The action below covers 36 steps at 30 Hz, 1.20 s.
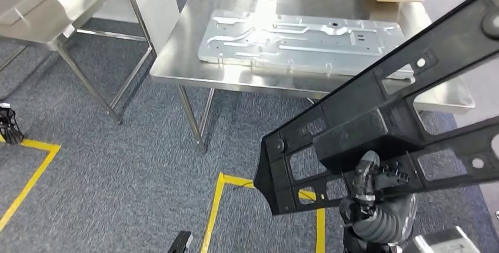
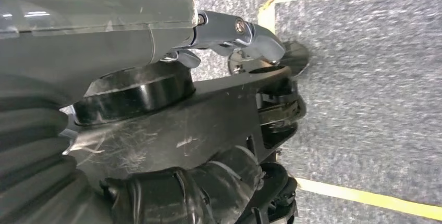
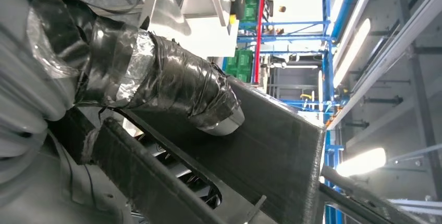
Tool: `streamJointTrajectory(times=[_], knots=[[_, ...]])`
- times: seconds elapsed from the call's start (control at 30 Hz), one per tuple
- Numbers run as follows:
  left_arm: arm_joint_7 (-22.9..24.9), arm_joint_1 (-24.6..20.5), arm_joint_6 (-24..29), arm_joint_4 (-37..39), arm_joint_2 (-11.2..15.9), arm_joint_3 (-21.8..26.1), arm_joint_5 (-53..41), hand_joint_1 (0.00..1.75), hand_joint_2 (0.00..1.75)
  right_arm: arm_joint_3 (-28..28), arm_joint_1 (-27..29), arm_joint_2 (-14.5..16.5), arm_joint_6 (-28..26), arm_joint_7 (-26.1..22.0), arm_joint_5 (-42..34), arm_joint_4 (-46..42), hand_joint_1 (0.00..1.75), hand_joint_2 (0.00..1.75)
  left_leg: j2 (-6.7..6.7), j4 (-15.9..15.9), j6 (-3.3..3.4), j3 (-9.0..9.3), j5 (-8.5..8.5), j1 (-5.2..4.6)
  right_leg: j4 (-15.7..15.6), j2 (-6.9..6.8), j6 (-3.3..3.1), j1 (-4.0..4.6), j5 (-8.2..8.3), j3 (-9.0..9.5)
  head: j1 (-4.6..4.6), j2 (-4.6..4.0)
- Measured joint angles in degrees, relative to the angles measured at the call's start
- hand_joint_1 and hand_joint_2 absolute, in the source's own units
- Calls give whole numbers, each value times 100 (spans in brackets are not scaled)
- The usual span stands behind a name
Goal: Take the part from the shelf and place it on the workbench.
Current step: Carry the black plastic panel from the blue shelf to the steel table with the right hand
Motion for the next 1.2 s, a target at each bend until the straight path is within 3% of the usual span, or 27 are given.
streamJointTrajectory(times=[0.07,0.13,0.17,0.2,0.23,0.3,0.37,0.5,0.57,0.63,0.7,0.73,0.77,0.83,0.87,0.9,0.97,1.0,1.03,1.1,1.17,1.2], knots=[[1,-24,0,0,1,0,0,0,175,-6,-11,-1,0,-6,-49,-1,175,175,2,-18,54,112,-63,8,614,-10,16,10,-189,-376,25,1],[1,-37,0,0,-1,0,0,0,175,-8,-15,-1,-1,-22,-148,-1,175,175,3,-18,71,177,-135,0,1288,-11,11,34,-447,-924,32,1],[1,-31,0,0,-1,0,0,0,175,-8,-14,-2,-1,-34,-205,-1,175,175,3,-18,71,224,-181,-5,1428,-11,-2,49,-492,-1118,32,1],[1,-24,0,0,-1,0,0,0,175,-8,-14,-3,-1,-44,-259,-1,175,175,2,-18,68,287,-235,-8,1374,-11,-25,67,-433,-1219,33,0],[1,-18,0,0,-3,0,0,0,175,-8,-15,-4,-1,-52,-303,-1,175,175,1,-18,61,371,-299,-10,1121,-13,-57,89,-239,-1226,33,0],[1,-18,1,0,-12,-1,0,0,175,-9,-13,-7,-1,-60,-352,-1,175,175,8,-16,33,530,-428,-15,435,-28,-143,143,339,-1136,30,-1],[2,-30,1,0,-23,-2,0,0,175,-10,-15,-14,-2,-59,-369,-2,175,175,25,-53,-11,609,-521,-28,22,-47,-214,187,700,-1079,32,-1],[8,-34,0,0,-30,-3,-1,0,175,-10,-45,-24,0,-62,-399,-10,175,175,47,92,-124,654,-489,-42,-186,56,-313,147,719,-868,28,0],[10,-56,0,-1,-33,-4,-2,0,175,-10,-54,-26,0,-66,-415,-14,175,175,39,599,-191,346,-507,-13,-249,103,-351,120,672,-717,20,-1],[14,-59,0,-2,-36,-4,-1,0,175,-10,-56,-29,0,-66,-421,-14,175,175,37,1214,-240,-146,-755,19,-288,176,-367,117,581,-581,13,-1],[15,-40,0,-2,-36,-4,0,0,175,-10,-56,-31,0,-64,-421,-14,175,175,36,1367,-257,-477,-1040,32,-298,284,-364,118,457,-415,11,-1],[15,-37,-1,-2,-36,-4,0,0,175,-10,-56,-32,0,-63,-421,-14,175,175,28,1218,-249,-537,-1027,34,-298,346,-361,124,388,-313,11,-1],[15,-37,-3,-2,-36,-4,1,0,175,-10,-56,-32,0,-62,-421,-14,175,175,-8,945,-230,-546,-840,33,-298,409,-358,134,315,-203,10,-1],[16,-30,-9,-1,-31,-4,6,0,175,-10,-58,-34,0,-61,-421,-10,175,175,-200,315,-173,-518,-104,12,-294,530,-344,138,169,-27,30,-1],[16,-24,-12,-1,-28,-7,8,0,175,-10,-64,-34,1,-61,-421,-5,175,175,-295,109,-140,-486,201,-19,-289,589,-320,133,98,16,44,-1],[19,-23,-13,-1,-26,-9,9,0,175,-10,-68,-36,1,-58,-419,1,175,175,-356,0,-106,-450,384,-45,-258,635,-293,116,56,53,59,-1],[27,-39,-15,-3,-34,-15,8,0,175,-11,-76,-39,2,-56,-392,7,175,175,-320,-57,-35,-324,381,-85,-115,665,-241,96,57,47,67,0],[33,-48,-15,-5,-37,-15,8,0,175,-11,-74,-42,2,-54,-365,5,175,175,-286,-90,-4,-256,362,-79,30,576,-222,99,74,11,72,0],[39,-52,-14,-6,-36,-16,8,0,175,-12,-81,-42,1,-55,-332,2,175,175,-251,-113,23,-193,330,-76,228,437,-199,110,63,-99,92,1],[49,-53,-13,-7,-25,-17,3,0,175,-13,-93,-43,0,-52,-272,-1,175,175,-200,-137,62,-99,263,-64,760,143,-139,111,-124,-447,125,1],[52,-47,-15,-7,-21,-17,-2,0,175,-13,-95,-44,0,-51,-241,2,175,175,-161,-136,83,-55,200,-63,1181,46,-103,86,-378,-795,134,0],[53,-44,-15,-7,-21,-17,-2,0,175,-13,-92,-44,0,-51,-236,3,175,175,-152,-135,84,-43,182,-62,1274,36,-99,80,-454,-883,134,0]])
